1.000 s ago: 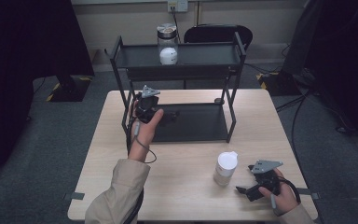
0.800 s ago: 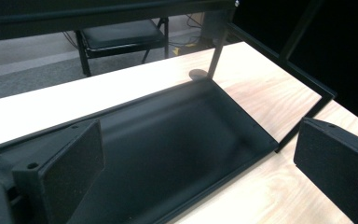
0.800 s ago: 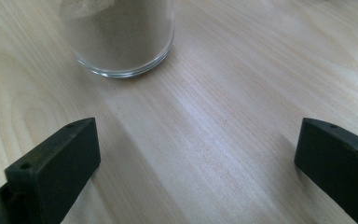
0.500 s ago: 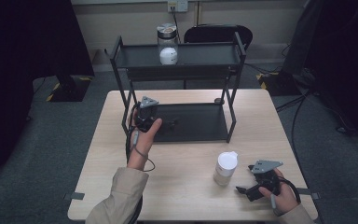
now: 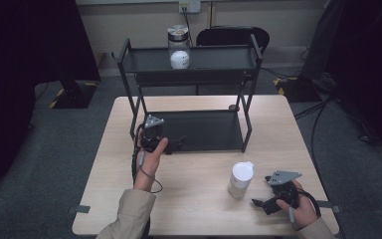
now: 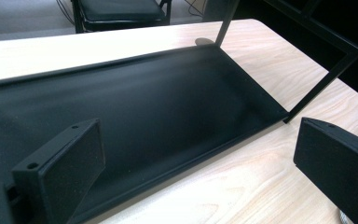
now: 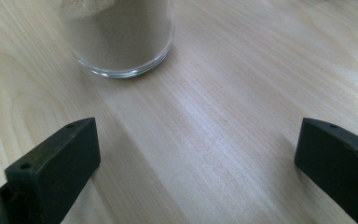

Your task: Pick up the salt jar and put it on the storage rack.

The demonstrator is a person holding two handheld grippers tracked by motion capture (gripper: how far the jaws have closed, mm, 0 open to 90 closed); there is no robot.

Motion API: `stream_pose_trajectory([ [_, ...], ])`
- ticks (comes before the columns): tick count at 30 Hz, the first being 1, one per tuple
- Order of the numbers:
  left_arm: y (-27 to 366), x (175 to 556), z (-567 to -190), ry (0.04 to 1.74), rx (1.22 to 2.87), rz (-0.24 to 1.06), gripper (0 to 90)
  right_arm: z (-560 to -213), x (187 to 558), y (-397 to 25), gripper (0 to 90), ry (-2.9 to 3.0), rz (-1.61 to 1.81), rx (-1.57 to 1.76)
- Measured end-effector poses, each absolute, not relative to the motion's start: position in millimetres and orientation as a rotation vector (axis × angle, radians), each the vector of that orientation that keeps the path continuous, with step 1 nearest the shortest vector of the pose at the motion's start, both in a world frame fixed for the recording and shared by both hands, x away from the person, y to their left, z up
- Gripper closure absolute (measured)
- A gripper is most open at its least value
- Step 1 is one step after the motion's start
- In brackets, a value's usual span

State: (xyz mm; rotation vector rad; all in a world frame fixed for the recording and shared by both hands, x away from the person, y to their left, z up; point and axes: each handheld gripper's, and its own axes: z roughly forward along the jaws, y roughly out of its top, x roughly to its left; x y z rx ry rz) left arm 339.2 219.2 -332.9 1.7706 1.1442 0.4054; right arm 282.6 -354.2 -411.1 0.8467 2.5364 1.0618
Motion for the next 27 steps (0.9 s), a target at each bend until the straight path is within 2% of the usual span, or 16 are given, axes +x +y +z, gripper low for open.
stream_pose_trajectory([
  [27,221,317,-387,1.166,1.819,0.372,1.5,-411,283,-354,0.0,2.536,1.062,0.847],
])
